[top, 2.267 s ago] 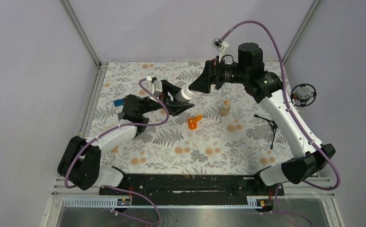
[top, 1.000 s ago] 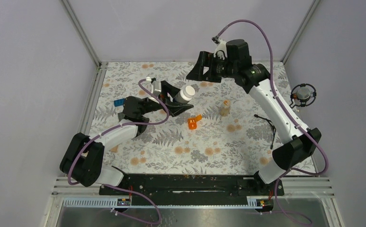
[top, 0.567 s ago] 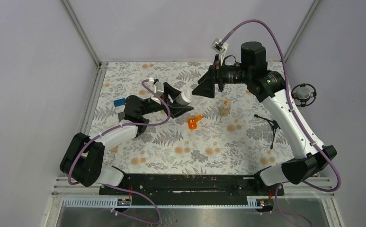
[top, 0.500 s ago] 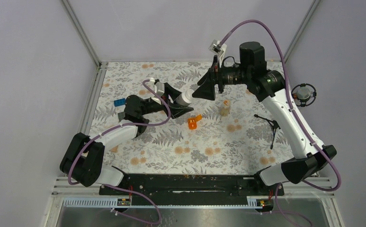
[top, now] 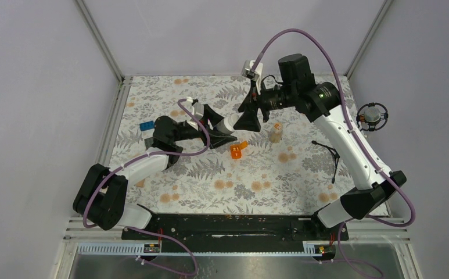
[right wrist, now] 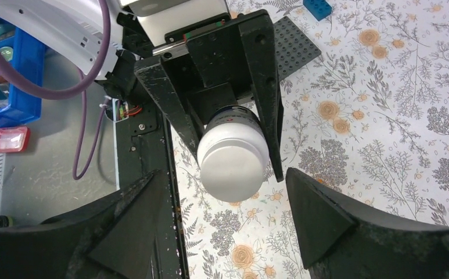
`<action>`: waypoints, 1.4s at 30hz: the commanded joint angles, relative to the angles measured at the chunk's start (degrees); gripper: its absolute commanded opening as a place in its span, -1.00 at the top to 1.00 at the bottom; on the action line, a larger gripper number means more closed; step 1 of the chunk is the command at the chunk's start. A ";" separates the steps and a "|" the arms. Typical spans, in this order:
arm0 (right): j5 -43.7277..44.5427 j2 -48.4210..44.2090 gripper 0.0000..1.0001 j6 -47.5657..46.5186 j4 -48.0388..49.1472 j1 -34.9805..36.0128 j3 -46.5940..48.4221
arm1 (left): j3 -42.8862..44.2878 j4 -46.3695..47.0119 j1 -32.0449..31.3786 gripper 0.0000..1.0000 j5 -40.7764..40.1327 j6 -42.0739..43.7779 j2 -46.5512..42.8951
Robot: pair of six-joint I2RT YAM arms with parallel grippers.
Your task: Sort the pills into containers
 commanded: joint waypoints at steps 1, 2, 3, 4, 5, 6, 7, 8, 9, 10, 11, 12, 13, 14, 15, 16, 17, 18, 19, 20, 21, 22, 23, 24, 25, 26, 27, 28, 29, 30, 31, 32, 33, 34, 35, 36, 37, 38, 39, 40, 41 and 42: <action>1.63 0.96 -0.61 -1.40 -0.05 0.94 1.77 | 2.54 2.97 0.30 1.00 2.76 -0.38 -0.70; 1.77 1.18 -0.58 -1.15 0.17 1.02 1.77 | 2.70 3.40 0.27 1.00 3.04 -0.85 -0.43; 2.02 1.35 -0.55 -0.88 0.51 1.17 1.75 | 2.79 4.05 0.26 1.00 3.26 -1.38 -0.20; 2.43 1.59 -0.52 -0.28 0.90 1.22 1.71 | 2.84 4.72 0.30 1.00 3.36 -1.95 0.04; 2.88 1.73 -0.48 0.27 1.41 1.35 1.76 | 2.92 5.37 0.26 1.00 3.42 -2.47 0.24; 3.47 1.87 -0.44 1.15 1.85 1.49 1.75 | 2.93 5.86 0.26 1.00 3.51 -2.89 0.43; 4.15 2.03 -0.39 2.03 2.23 1.48 1.77 | 3.01 6.28 0.30 1.00 3.44 -3.24 0.53; 4.98 2.19 -0.33 2.72 2.65 1.63 1.83 | 3.06 6.45 0.26 1.00 3.42 -3.35 0.65; 5.62 2.31 -0.25 3.37 2.88 1.73 1.79 | 3.15 6.49 0.28 1.00 3.42 -3.43 0.76; 6.29 2.41 -0.15 4.07 3.30 1.86 1.73 | 3.21 6.52 0.30 1.00 3.23 -3.32 0.77; 7.12 2.45 -0.02 5.51 3.94 1.95 1.69 | 3.20 6.45 0.29 1.00 2.85 -3.08 0.79; 8.10 2.64 0.13 6.92 4.61 2.06 1.63 | 3.20 6.25 0.27 1.00 2.34 -2.71 0.72; 8.92 2.85 0.25 8.74 5.39 2.10 1.67 | 3.20 5.76 0.26 1.00 1.75 -2.09 0.65; 9.66 3.00 0.38 11.28 6.31 2.11 1.60 | 3.27 4.76 0.32 1.00 0.85 -1.09 0.48; 10.17 3.26 0.49 13.94 7.27 2.23 1.36 | 3.22 3.25 0.29 1.00 -0.49 0.35 0.12; 10.79 3.38 0.56 17.28 8.76 2.40 0.89 | 3.25 1.19 0.26 1.00 -1.84 2.48 -0.34; 12.30 3.30 0.59 20.84 10.51 2.81 0.05 | 3.35 -1.80 0.14 1.00 -3.22 5.06 -1.07; 14.09 3.26 0.62 24.02 12.16 3.44 -0.69 | 3.51 -6.32 -0.02 1.00 -4.76 8.35 -1.75; 16.18 3.15 0.62 27.15 13.35 4.05 -1.25 | 3.88 -9.91 -0.19 1.00 -6.09 11.39 -2.79; 18.45 3.22 0.64 29.51 14.02 4.86 -1.33 | 4.36 -13.59 -0.38 1.00 -7.47 14.54 -3.36; 21.72 3.48 0.64 32.07 13.85 5.42 -1.04 | 4.80 -16.55 -0.56 1.00 -8.55 17.06 -3.90; 25.42 3.83 0.65 35.02 13.12 5.91 -0.47 | 5.22 -18.74 -0.66 1.00 -9.48 18.74 -4.21; 28.51 4.36 0.67 37.93 11.60 5.93 0.26 | 5.40 -20.02 -0.70 1.00 -10.46 19.98 -4.50; 31.86 5.24 0.67 40.85 9.63 5.97 1.51 | 5.52 -20.67 -0.71 1.00 -11.38 20.73 -4.75; 34.29 5.75 0.60 41.71 7.54 5.98 2.66 | 5.40 -21.24 -0.71 1.00 -12.28 21.29 -4.90; 35.94 5.72 0.45 42.02 6.40 5.95 3.13 | 5.39 -21.65 -0.71 1.00 -12.86 21.41 -5.07; 36.80 5.22 0.09 42.23 6.90 5.97 2.91 | 5.40 -22.07 -0.71 1.00 -13.08 21.43 -5.19; 36.51 4.35 -0.36 42.09 8.71 5.98 1.89 | 5.33 -22.48 -0.78 1.00 -13.26 21.43 -5.35; 34.87 3.00 -0.68 40.94 11.33 5.90 0.40 | 5.19 -22.68 -0.72 1.00 -13.18 21.43 -5.44; 32.70 1.68 -0.91 38.95 13.85 5.81 -1.12 | 4.95 -22.72 -0.71 1.00 -13.12 21.43 -5.69; 30.38 0.41 -0.98 36.73 15.92 5.74 -2.51 | 4.82 -22.74 -0.71 1.00 -13.09 21.43 -5.92; 28.56 -0.64 -0.99 34.40 17.00 5.60 -3.10 | 4.51 -22.89 -0.71 1.00 -13.03 21.43 -6.13; 26.76 -1.50 -0.99 32.23 17.46 5.28 -3.31 | 4.32 -23.23 -0.71 1.00 -12.44 21.43 -6.32; 24.50 -2.37 -0.99 29.75 17.49 4.83 -3.39 | 4.17 -23.37 -0.71 1.00 -12.02 21.43 -6.53; 22.17 -3.09 -0.99 27.23 17.48 4.36 -3.72 | 4.12 -23.46 -0.71 1.00 -11.21 21.43 -6.80; 18.07 -3.86 -0.99 24.96 17.42 3.75 -4.21 | 4.00 -23.29 -0.71 1.00 -10.07 21.32 -6.90; 15.49 -4.53 -0.99 22.71 17.16 3.06 -4.88 | 3.82 -22.97 -0.69 1.00 -9.09 21.03 -7.08; 12.46 -5.09 -0.99 20.62 16.46 2.29 -5.29 | 3.67 -22.53 -0.71 1.00 -7.89 20.73 -7.16; 9.12 -5.40 -0.99 18.16 15.11 1.24 -5.31 | 3.77 -22.18 -0.71 1.00 -6.32 20.42 -7.27; 6.34 -5.60 -0.99 14.82 13.03 0.66 -5.07 | 3.96 -21.96 -0.71 1.00 -4.58 19.99 -7.24; 4.40 -5.55 -0.99 11.84 10.39 0.34 -4.62 | 4.10 -21.63 -0.71 1.00 -2.73 19.25 -7.01; 2.75 -5.40 -0.99 8.10 7.43 0.27 -3.97 | 4.30 -21.02 -0.71 1.00 -1.07 18.26 -6.86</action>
